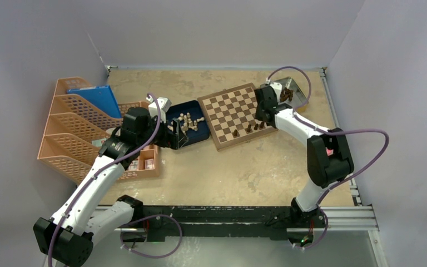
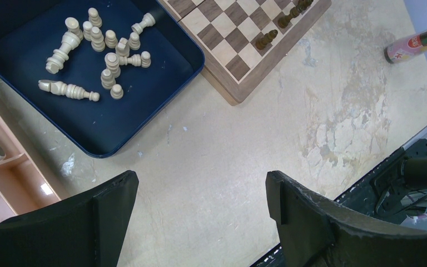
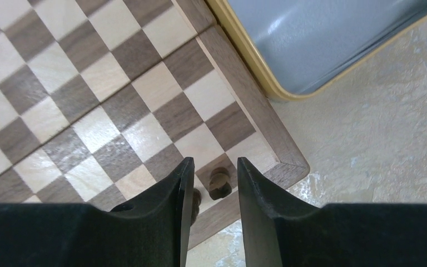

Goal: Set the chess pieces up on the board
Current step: Place the chess piece on the chessboard, then pick up the chess piece from the storage box.

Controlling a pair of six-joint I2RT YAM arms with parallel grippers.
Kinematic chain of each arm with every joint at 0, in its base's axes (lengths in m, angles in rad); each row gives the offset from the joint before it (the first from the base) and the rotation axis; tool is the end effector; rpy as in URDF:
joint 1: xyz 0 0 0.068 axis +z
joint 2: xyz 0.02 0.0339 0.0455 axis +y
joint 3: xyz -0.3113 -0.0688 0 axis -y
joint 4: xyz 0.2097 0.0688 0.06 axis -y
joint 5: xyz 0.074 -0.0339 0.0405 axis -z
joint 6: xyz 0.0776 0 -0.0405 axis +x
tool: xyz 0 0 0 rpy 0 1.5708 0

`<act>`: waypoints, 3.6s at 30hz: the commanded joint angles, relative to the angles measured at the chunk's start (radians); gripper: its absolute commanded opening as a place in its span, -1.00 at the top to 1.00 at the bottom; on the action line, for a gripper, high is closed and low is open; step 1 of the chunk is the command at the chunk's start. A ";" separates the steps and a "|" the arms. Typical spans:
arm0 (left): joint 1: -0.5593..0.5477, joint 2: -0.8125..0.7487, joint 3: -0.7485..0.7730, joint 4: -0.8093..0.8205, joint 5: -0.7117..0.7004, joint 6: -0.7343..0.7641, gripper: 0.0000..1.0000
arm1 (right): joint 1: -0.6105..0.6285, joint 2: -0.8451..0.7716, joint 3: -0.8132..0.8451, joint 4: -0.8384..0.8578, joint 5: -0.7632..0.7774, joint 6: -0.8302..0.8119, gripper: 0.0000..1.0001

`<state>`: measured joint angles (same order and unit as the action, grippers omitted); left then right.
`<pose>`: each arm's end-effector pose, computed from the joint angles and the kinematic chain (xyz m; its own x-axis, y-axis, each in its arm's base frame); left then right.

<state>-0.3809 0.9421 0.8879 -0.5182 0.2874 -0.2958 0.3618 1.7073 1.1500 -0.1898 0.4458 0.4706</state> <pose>0.1537 -0.0852 0.3334 -0.6494 -0.0411 -0.7593 0.4060 0.8256 -0.3919 0.3651 0.1024 0.2641 -0.5771 0.2190 -0.7868 0.2672 0.9610 0.0715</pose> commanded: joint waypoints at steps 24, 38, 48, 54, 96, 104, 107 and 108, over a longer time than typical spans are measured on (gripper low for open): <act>-0.009 0.000 0.010 0.024 0.001 0.001 -0.71 | -0.210 0.215 0.293 0.296 -0.024 -0.173 0.26; -0.009 0.004 0.011 0.020 -0.020 0.001 -0.71 | -0.286 0.416 0.434 0.404 -0.044 -0.174 0.30; -0.009 0.009 0.013 0.019 -0.025 0.004 -0.71 | -0.313 0.480 0.483 0.406 -0.062 -0.192 0.29; -0.009 0.015 0.013 0.017 -0.034 0.006 -0.71 | -0.318 0.525 0.511 0.383 -0.073 -0.196 0.34; -0.009 -0.022 0.011 0.019 -0.041 0.000 -0.70 | -0.284 0.227 0.318 0.299 -0.069 -0.133 0.61; -0.009 -0.012 0.013 0.021 -0.018 0.000 -0.71 | -0.229 0.081 0.183 0.260 -0.095 -0.080 0.59; -0.010 -0.016 0.011 0.022 -0.017 0.000 -0.71 | -0.184 0.038 0.133 0.249 -0.067 -0.075 0.59; -0.010 -0.018 0.010 0.023 -0.019 0.000 -0.70 | -0.176 0.023 0.115 0.245 -0.062 -0.066 0.59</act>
<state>-0.3832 0.9390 0.8879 -0.5198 0.2550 -0.2955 0.1421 1.8042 1.3136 0.0757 0.3679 0.3660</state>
